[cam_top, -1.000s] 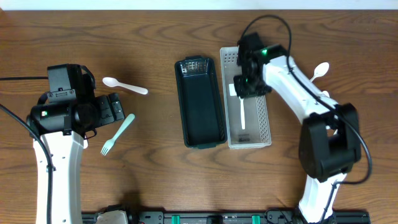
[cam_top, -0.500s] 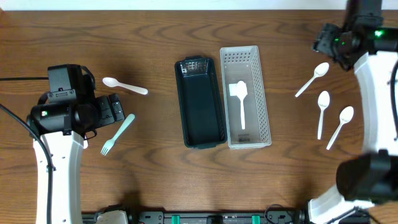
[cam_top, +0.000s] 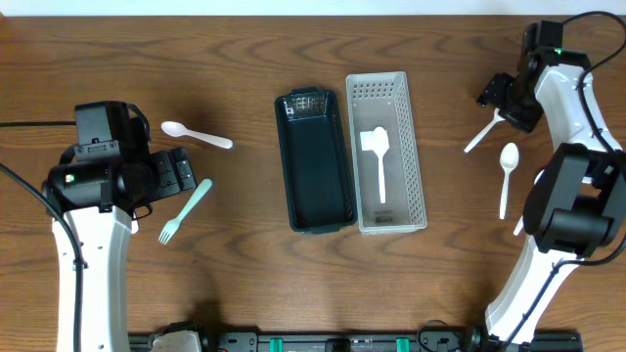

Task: Pack container
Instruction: 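Move the right gripper back over the remaining spoons, then grasp a second white spoon with the right gripper and lift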

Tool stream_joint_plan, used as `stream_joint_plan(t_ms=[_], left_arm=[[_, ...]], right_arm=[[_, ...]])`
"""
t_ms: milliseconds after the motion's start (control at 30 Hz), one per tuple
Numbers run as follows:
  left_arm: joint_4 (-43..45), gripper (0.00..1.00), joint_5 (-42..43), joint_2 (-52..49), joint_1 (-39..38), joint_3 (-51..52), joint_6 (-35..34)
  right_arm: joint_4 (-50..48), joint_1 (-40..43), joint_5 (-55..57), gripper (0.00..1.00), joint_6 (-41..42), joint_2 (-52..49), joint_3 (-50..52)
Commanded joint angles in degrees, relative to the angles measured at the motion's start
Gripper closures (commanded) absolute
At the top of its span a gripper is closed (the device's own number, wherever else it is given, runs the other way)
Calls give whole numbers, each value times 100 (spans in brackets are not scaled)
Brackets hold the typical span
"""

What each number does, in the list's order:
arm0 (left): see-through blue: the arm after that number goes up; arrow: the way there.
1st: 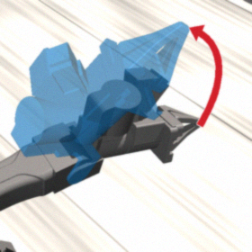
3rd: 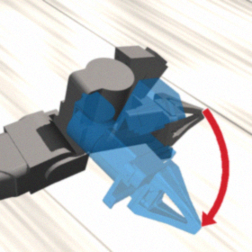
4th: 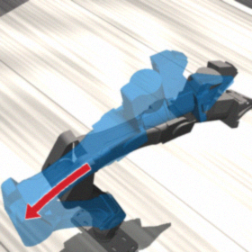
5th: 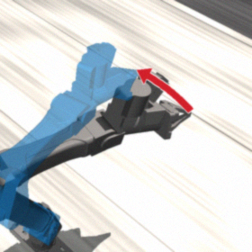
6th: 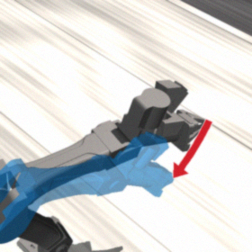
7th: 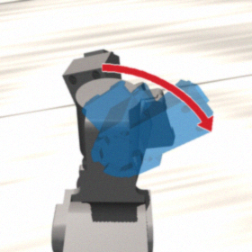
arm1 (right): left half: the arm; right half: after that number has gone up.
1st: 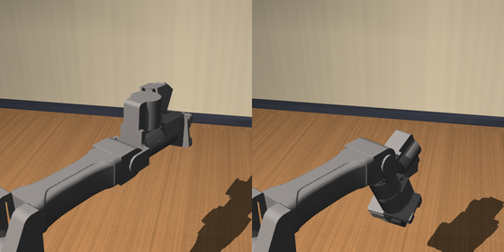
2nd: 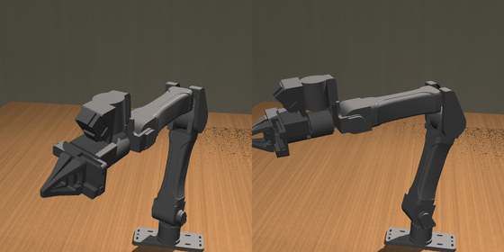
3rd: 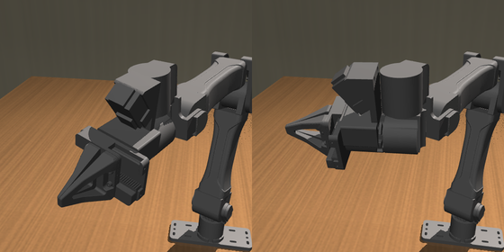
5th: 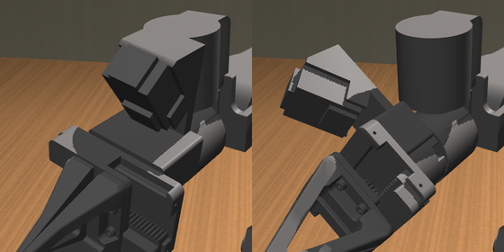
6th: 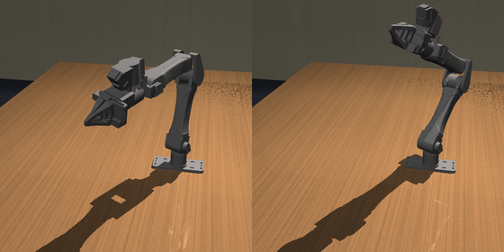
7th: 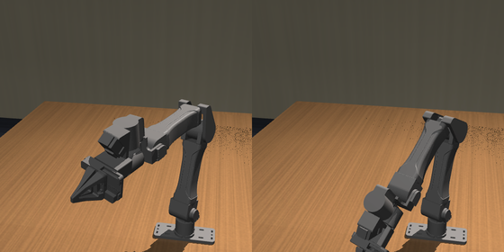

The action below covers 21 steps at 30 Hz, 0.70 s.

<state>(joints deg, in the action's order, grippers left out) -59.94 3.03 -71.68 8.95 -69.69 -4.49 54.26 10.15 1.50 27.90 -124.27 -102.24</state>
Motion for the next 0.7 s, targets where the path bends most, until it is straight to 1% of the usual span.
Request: stream_joint_plan(t_ms=[0,533,600,633,667], left_arm=[[-24,2,37,-24,31,-76,-33],[-22,2,37,-24,31,-66,-33],[-22,2,37,-24,31,-66,-33],[-22,2,37,-24,31,-66,-33],[-22,2,37,-24,31,-66,-33]], right_arm=[[-52,0,-44,25,81,-208,2],[-74,39,-46,25,79,-999,2],[-74,39,-46,32,79,-1027,2],[-72,39,-46,38,76,-1027,2],[-70,39,-46,47,76,-1027,2]])
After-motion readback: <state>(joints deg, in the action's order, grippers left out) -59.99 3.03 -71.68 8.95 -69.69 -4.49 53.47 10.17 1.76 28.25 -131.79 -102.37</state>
